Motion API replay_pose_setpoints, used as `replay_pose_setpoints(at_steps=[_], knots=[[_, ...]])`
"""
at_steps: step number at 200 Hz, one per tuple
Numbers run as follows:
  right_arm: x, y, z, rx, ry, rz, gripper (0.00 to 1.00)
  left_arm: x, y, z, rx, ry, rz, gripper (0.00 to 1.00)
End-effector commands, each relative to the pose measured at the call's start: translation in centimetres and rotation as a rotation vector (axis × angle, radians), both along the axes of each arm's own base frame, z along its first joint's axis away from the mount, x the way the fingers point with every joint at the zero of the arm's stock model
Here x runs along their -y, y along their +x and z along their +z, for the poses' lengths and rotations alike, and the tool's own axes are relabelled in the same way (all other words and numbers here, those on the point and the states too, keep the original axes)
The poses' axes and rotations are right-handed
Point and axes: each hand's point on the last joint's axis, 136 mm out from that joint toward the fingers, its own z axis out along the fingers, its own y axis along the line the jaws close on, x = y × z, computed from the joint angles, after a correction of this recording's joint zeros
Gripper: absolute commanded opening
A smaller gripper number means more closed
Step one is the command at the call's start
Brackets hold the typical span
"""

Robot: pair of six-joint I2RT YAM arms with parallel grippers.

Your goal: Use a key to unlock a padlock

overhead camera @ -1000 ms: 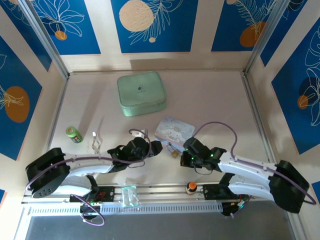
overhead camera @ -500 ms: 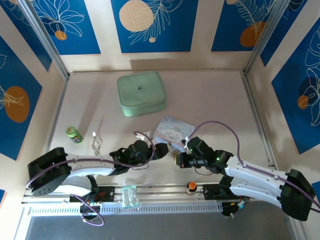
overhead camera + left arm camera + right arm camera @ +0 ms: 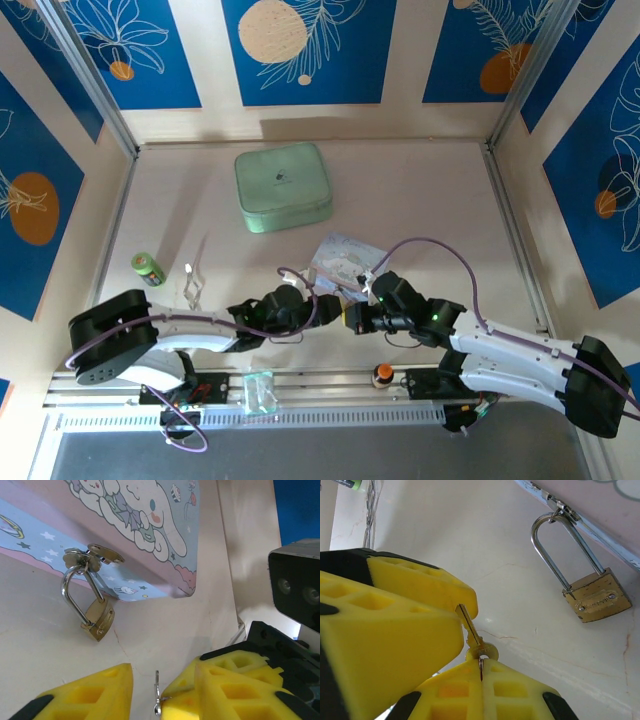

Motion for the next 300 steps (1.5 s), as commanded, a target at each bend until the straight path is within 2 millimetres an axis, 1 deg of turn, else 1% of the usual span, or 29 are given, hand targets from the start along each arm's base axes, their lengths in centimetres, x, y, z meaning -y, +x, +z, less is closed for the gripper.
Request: replay_pose_setpoints(at_steps=[1,12,22,27,36,43,56,64,84,116,132,154,185,202,220,237,268,279,300], knots=[[-1.0,0.3,1.5,0.016,0.054,0.013,0.00,1.0,-0.4,1.0,0.002,-0.037,-0.025,0.32],[-1.0,0.4,1.5,0.017,0.056,0.011,0.00,0.9,-0.4,0.7,-0.007,-0.028,-0.019,0.27],[-1.0,0.4,1.5,0.019,0.058,0.012,0.00,1.0,-0.4,0.5,-0.010,-0.022,-0.022,0.27],[-1.0,0.4,1.5,0.018,0.057,0.011,0.00,1.0,-0.5,0.4,-0.012,-0.019,-0.026,0.29],[-1.1,0.4,1.6,0.022,0.062,0.013,0.00,1.0,-0.5,0.1,-0.018,-0.008,-0.026,0.37],[-1.1,0.4,1.5,0.021,0.061,0.013,0.00,1.0,-0.5,-0.1,-0.020,-0.004,-0.024,0.38],[-1.1,0.4,1.4,0.020,0.059,0.013,0.00,1.0,-0.5,-0.2,-0.024,-0.007,-0.020,0.24],[-1.0,0.4,1.4,0.019,0.060,0.009,0.00,1.0,-0.4,-0.3,-0.029,-0.001,-0.016,0.21],[-1.1,0.3,1.4,0.020,0.069,0.011,0.00,1.0,-0.4,-0.6,-0.035,0.010,-0.011,0.23],[-1.1,0.3,1.2,0.022,0.070,0.007,0.00,1.0,-0.4,-1.1,-0.049,0.012,-0.010,0.22],[-1.0,0.3,1.1,0.019,0.076,0.002,0.00,1.0,-0.4,-1.4,-0.055,0.013,-0.007,0.25],[-0.8,0.2,1.0,0.017,0.083,-0.006,0.00,0.6,-0.3,-1.9,-0.062,0.032,0.007,0.23],[-0.7,0.1,0.9,0.017,0.092,-0.011,0.00,0.4,-0.2,-2.5,-0.075,0.046,0.019,0.23],[-0.7,0.1,0.9,0.021,0.095,-0.014,0.00,-0.1,0.0,-3.1,-0.096,0.036,0.056,0.21],[-0.7,0.1,0.9,0.022,0.098,-0.011,0.00,-0.3,0.2,-3.1,-0.109,0.008,0.071,0.21],[-0.9,0.0,0.9,0.021,0.104,-0.003,0.00,0.3,0.2,-2.7,-0.096,-0.008,0.049,0.23],[-1.1,0.1,0.8,0.026,0.101,0.001,0.00,0.6,0.2,-2.6,-0.096,-0.014,0.048,0.19],[-1.0,0.1,0.6,0.023,0.093,-0.003,0.00,0.5,0.3,-2.5,-0.094,-0.018,0.055,0.14],[-0.9,0.1,0.4,0.021,0.092,-0.009,0.00,0.3,0.2,-2.4,-0.100,-0.024,0.059,0.09]])
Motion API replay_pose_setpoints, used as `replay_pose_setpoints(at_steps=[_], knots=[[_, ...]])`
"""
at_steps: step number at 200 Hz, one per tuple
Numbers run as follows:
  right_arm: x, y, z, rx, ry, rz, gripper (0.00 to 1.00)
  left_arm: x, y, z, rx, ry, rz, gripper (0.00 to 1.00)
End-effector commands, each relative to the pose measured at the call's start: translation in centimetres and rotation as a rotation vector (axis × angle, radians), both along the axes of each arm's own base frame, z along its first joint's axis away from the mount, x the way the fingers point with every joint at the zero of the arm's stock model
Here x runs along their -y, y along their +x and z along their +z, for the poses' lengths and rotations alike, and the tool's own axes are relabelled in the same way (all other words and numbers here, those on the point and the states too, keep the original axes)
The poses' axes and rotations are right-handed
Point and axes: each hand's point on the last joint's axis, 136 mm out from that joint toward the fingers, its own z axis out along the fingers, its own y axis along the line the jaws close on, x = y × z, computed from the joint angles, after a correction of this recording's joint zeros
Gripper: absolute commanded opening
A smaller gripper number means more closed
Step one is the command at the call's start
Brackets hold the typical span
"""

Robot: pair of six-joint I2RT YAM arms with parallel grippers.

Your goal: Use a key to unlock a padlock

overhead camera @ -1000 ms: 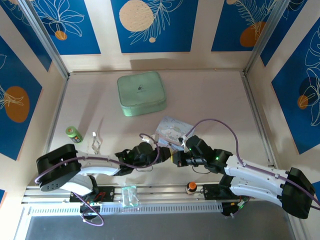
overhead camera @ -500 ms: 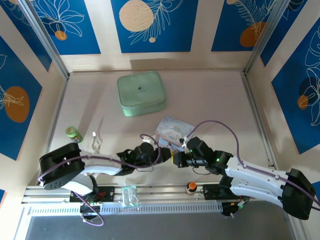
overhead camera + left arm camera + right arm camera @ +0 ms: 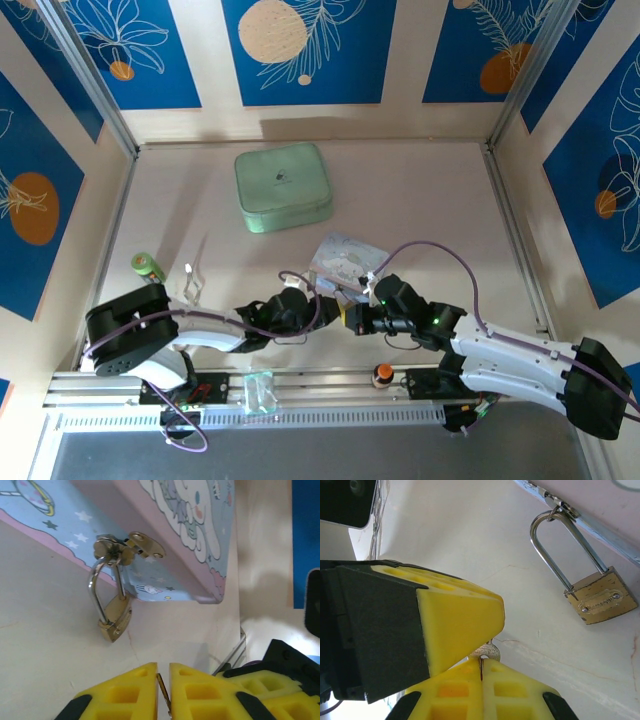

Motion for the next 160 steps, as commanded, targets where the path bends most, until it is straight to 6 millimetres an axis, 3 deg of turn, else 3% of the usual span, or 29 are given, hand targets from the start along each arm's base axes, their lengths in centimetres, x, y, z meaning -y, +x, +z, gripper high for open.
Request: replay_pose_setpoints(at_steps=[1,11,20,49,63,95,132,160], knots=[[-0.8,0.2,0.9,0.024,0.049,0.009,0.00,-0.1,-0.1,-0.2,-0.004,-0.004,-0.001,0.09],[-0.8,0.2,0.9,0.025,0.054,0.007,0.00,0.0,-0.1,-0.1,-0.005,-0.013,0.000,0.08],[-0.7,0.3,0.7,0.024,0.050,0.004,0.00,0.0,-0.2,0.0,-0.007,-0.018,0.000,0.00],[-0.5,0.4,0.7,0.021,0.049,-0.013,0.01,-0.5,0.0,0.0,-0.001,-0.022,0.021,0.00],[-0.6,0.4,1.1,0.014,0.076,-0.016,0.21,-0.6,0.2,0.6,0.015,-0.033,0.030,0.00],[-0.4,1.2,3.0,-0.001,0.218,-0.091,0.85,-1.2,1.3,2.8,0.077,-0.104,0.096,0.00],[-0.9,3.2,6.6,-0.026,0.503,-0.208,0.89,-2.4,2.8,7.0,0.154,-0.319,0.215,0.00],[-1.7,4.0,9.4,-0.041,0.633,-0.231,0.82,-2.9,3.4,9.7,0.199,-0.427,0.263,0.00]])
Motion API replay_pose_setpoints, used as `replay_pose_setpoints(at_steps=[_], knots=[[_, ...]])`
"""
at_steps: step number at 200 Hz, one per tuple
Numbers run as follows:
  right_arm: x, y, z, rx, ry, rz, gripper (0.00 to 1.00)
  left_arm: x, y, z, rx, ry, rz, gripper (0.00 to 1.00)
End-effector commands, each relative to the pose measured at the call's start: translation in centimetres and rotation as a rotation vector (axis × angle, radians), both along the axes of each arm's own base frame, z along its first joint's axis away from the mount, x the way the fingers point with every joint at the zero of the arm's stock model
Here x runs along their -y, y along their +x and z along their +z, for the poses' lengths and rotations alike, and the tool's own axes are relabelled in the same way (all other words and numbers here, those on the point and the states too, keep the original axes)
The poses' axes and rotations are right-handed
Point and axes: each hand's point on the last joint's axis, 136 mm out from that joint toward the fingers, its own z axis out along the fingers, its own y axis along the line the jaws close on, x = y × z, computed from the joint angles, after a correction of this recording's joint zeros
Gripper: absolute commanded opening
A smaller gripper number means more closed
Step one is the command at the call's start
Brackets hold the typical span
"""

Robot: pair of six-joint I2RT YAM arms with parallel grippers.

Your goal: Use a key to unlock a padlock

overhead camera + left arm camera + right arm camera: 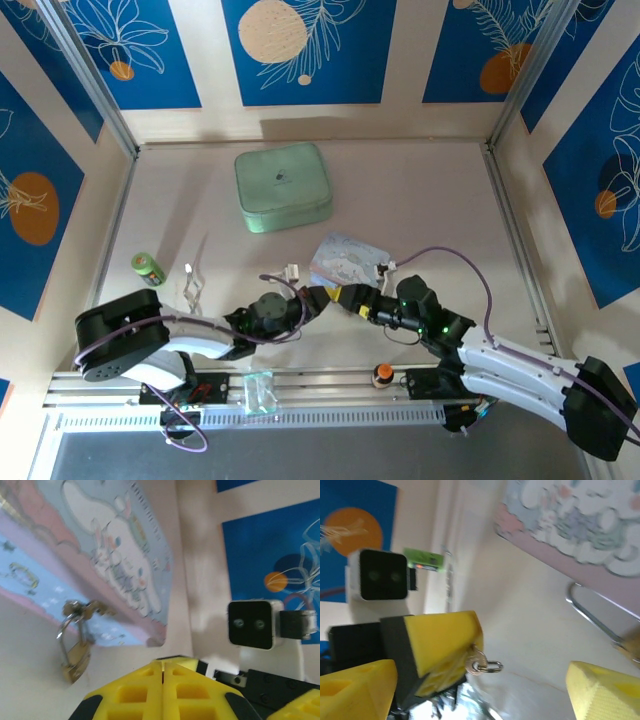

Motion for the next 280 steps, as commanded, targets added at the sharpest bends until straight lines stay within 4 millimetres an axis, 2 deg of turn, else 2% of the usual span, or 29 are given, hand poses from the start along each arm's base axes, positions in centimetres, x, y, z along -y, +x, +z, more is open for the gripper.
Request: replay_pose_setpoints(at_steps=[1,35,47,82,116,164,193,215,237,280], knots=[[-1.3,0.8,4.9,0.013,0.225,-0.019,0.82,-0.7,1.1,4.9,0.083,-0.191,0.080,0.00],[-1.5,1.6,5.2,-0.016,0.254,-0.051,0.74,-1.1,1.3,7.3,0.134,-0.269,0.100,0.00],[-1.6,1.7,5.3,-0.020,0.277,-0.055,0.70,-1.2,1.3,7.4,0.126,-0.279,0.107,0.00],[-2.2,1.7,6.2,-0.009,0.327,-0.040,0.50,-1.3,1.3,7.7,0.124,-0.295,0.112,0.00],[-2.3,1.7,6.2,-0.007,0.326,-0.043,0.40,-1.5,1.3,8.2,0.130,-0.322,0.119,0.00],[-2.1,1.8,5.8,-0.012,0.321,-0.054,0.27,-1.4,1.3,8.2,0.128,-0.326,0.119,0.00],[-2.1,1.8,5.3,-0.022,0.312,-0.059,0.15,-1.3,1.3,8.2,0.126,-0.337,0.120,0.00],[-2.0,1.8,5.1,-0.025,0.310,-0.064,0.14,-1.1,1.3,8.0,0.117,-0.336,0.113,0.00],[-2.0,1.8,5.0,-0.027,0.309,-0.067,0.07,-1.1,1.3,7.7,0.107,-0.335,0.118,0.00],[-1.7,2.0,4.6,-0.036,0.303,-0.085,0.00,-1.0,1.3,7.3,0.101,-0.335,0.117,0.00]])
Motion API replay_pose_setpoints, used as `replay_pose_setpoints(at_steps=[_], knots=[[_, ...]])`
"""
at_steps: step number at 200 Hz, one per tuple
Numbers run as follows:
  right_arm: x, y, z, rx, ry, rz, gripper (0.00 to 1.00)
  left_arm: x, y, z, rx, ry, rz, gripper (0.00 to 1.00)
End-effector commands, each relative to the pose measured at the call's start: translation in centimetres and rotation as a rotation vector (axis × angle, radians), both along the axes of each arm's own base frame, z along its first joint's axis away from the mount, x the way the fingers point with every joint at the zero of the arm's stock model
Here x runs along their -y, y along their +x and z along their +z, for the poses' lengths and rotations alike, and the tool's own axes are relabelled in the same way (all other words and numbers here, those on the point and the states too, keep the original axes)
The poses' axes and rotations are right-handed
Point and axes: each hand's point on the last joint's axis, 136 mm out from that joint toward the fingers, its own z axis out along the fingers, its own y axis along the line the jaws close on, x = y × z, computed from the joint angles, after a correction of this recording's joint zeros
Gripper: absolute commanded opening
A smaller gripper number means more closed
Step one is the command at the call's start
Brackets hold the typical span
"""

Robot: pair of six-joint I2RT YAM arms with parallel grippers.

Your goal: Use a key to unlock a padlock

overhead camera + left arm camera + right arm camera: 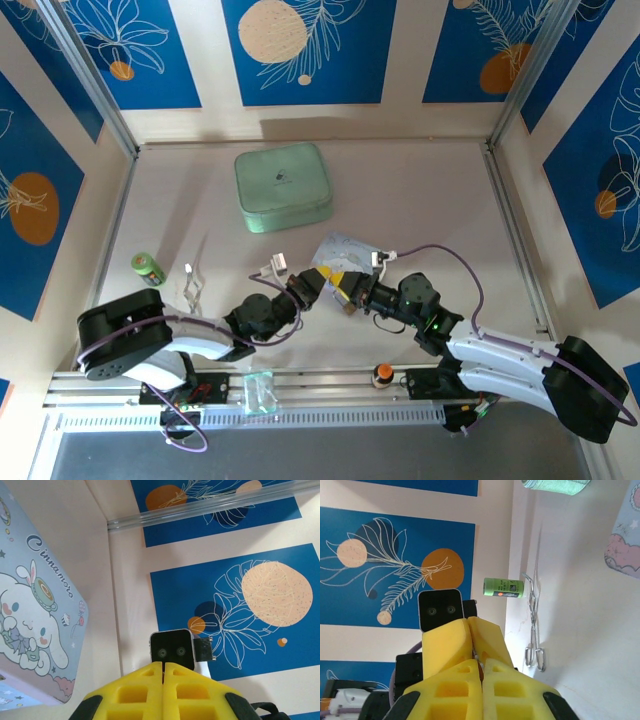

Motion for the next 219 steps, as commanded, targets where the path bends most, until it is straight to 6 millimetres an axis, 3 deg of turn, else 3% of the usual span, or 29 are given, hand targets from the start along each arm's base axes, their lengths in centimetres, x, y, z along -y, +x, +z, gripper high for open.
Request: replay_pose_setpoints(at_steps=[1,28,48,63,81,97,109,125,175,219], knots=[[0.3,0.1,-0.6,-0.004,-0.012,-0.020,0.00,0.1,-0.3,1.2,0.013,-0.065,-0.007,0.00],[0.6,0.0,-0.8,-0.008,-0.008,-0.029,0.00,0.1,-0.4,1.0,0.021,-0.049,-0.009,0.00],[1.3,-0.3,-1.5,-0.029,-0.030,-0.037,0.00,-0.8,-0.3,0.4,0.046,-0.004,0.023,0.47],[2.2,-0.6,-2.4,-0.054,-0.074,-0.044,0.00,-1.4,-0.1,-0.7,0.038,0.059,0.042,0.66],[3.5,-0.7,-3.7,-0.091,-0.101,-0.056,0.00,-1.9,-0.1,-2.9,-0.006,0.194,0.052,0.81],[4.7,-0.7,-4.6,-0.121,-0.090,-0.062,0.00,-1.8,0.0,-3.9,0.002,0.385,0.040,0.83],[5.6,-1.0,-5.7,-0.173,-0.132,-0.053,0.00,-1.9,-0.2,-5.9,-0.050,0.643,0.002,0.89],[6.5,-1.6,-6.5,-0.199,-0.218,-0.026,0.00,-1.5,-0.4,-7.1,-0.058,0.885,-0.066,0.85],[8.0,-2.5,-8.0,-0.271,-0.302,0.003,0.00,1.4,-1.2,-12.2,-0.132,0.883,-0.160,0.78],[8.3,-2.8,-8.4,-0.275,-0.328,0.008,0.00,2.3,-1.7,-14.0,-0.148,0.944,-0.154,0.73]])
